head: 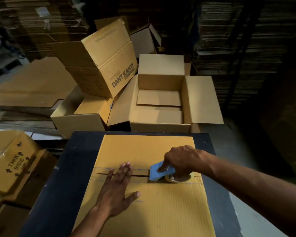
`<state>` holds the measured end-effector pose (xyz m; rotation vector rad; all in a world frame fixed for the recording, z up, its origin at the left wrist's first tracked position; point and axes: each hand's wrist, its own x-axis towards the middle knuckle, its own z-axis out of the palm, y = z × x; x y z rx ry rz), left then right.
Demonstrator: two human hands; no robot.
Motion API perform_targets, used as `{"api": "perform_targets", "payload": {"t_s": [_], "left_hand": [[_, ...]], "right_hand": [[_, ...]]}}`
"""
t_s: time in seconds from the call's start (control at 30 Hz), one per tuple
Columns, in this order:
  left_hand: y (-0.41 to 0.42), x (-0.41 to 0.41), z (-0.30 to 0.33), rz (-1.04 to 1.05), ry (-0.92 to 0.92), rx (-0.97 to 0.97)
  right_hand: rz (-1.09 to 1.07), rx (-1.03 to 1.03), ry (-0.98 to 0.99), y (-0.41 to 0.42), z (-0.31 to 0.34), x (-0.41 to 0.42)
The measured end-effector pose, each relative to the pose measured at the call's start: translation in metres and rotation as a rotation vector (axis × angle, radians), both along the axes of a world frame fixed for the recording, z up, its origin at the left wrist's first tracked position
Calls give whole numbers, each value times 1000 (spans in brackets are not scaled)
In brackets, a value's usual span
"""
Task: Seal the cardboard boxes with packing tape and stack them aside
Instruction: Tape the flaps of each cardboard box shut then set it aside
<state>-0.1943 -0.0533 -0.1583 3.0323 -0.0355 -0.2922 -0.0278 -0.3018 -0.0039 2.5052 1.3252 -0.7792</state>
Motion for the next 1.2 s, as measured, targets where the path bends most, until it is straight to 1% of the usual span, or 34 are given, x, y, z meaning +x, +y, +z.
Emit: {"api": "perform_targets", "payload": {"t_s": [0.1, 0.23, 0.33, 0.37, 0.4, 0.5, 0.53, 0.57, 0.6, 0.63, 0.67, 0.7, 0.77, 0.8, 0.87, 0.97, 1.03, 1.13, 1.2], "left_hand": [[-1, 0, 1, 12, 9, 28], [-5, -2, 6, 34, -4, -17], [-12, -1, 11, 44, 32, 28], [-17, -1, 12, 44, 4, 27], [-24, 0, 6, 26, -37, 27], [-67, 7, 13, -3, 33, 3], [-86, 13, 18, -41, 23, 3], [-104, 19, 20, -71, 27, -32], [-119, 25, 22, -73, 94, -87], [-129, 29, 20, -91, 115, -118], [-135, 32, 15, -136, 60, -87], [-136, 31, 13, -120, 72, -94], [-123, 29, 12, -126, 60, -89], [-111, 27, 7, -144, -17, -59], [-81, 25, 12, -141, 54, -48], [-23, 18, 12, -139, 50, -7], [9, 10, 12, -139, 63, 6], [31, 4, 12, -154, 85, 12], [33, 5, 11, -158, 77, 7]], "right_hand": [[-37, -34, 10, -29, 6, 1], [-106, -52, 29, -73, 4, 2], [-67, -36, 2, -83, -1, -4], [-57, -31, -13, -83, -2, -5], [-48, -26, -26, -81, -2, -6], [-40, -25, -36, -79, -1, -5], [-44, -28, -28, -79, 1, -5], [-49, -28, -15, -79, 1, -5], [-54, -23, -4, -78, 1, -6], [-57, -19, 2, -78, 1, -7], [-60, -17, 1, -77, 0, -8], [-66, -16, 0, -76, -1, -8], [-85, -18, -4, -72, -1, -7], [-90, -16, -13, -67, -1, -8], [-63, -15, -37, -49, 0, -12], [48, -11, -84, -6, -1, -22], [85, 10, -92, 24, -5, -26], [72, 11, -44, 52, -6, -23], [70, -14, -33, 51, -4, -19]]}}
